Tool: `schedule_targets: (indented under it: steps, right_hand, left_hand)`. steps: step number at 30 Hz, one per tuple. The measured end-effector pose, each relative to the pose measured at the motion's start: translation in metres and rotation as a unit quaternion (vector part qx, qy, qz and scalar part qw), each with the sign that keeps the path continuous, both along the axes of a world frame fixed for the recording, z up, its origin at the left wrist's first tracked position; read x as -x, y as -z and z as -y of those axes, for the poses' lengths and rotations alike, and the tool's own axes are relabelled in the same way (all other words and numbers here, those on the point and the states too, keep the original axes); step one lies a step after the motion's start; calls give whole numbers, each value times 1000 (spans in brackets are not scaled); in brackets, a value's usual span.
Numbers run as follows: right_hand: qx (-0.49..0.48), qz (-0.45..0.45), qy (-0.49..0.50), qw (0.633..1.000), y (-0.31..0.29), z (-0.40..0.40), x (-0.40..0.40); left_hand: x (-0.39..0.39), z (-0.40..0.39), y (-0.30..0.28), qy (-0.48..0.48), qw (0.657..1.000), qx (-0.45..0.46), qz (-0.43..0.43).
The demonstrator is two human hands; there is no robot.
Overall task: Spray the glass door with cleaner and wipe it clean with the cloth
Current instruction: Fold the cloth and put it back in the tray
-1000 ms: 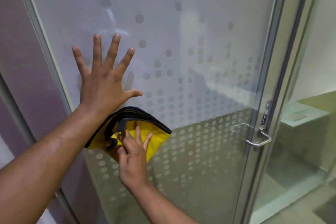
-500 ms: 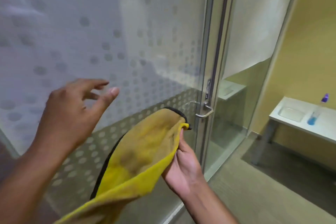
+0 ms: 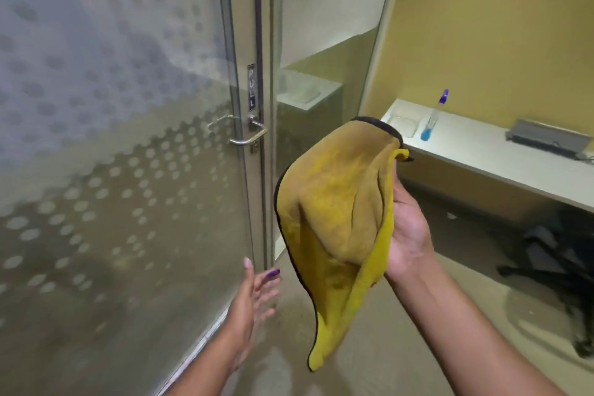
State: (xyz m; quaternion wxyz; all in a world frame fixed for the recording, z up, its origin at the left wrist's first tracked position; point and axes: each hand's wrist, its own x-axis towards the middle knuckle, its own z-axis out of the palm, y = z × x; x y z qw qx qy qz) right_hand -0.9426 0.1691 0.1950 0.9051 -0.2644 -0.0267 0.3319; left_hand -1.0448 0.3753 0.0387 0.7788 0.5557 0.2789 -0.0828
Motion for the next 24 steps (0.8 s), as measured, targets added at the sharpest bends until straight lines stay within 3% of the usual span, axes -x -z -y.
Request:
schedule_targets:
  steps: [3, 5, 7, 10, 16, 20, 24]
  right_hand:
    - [-3, 28, 38, 999, -14, 45, -29]
    - [-6, 53, 64, 997, -20, 74, -46]
    - [-14, 68, 97, 993, -24, 104, -62]
    - [-14, 82, 161, 984, -19, 160, -85]
    - [34, 79, 284, 955, -13, 248, -108]
    - [165, 132, 331, 920, -2, 283, -111]
    - [353, 220, 256, 873, 32, 295, -112]
  left_hand:
    - [-19, 73, 18, 31, 973, 212, -85]
    - [-34, 121, 15, 6, 942, 328, -65]
    - [-54, 158, 2, -30, 931, 362, -35]
    - [-81, 184, -13, -53, 936, 348, -16]
    - [-133, 218, -40, 55, 973, 223, 13]
    - [-172, 234, -59, 105, 990, 99, -5]
    - [-216, 246, -80, 167, 983, 65, -24]
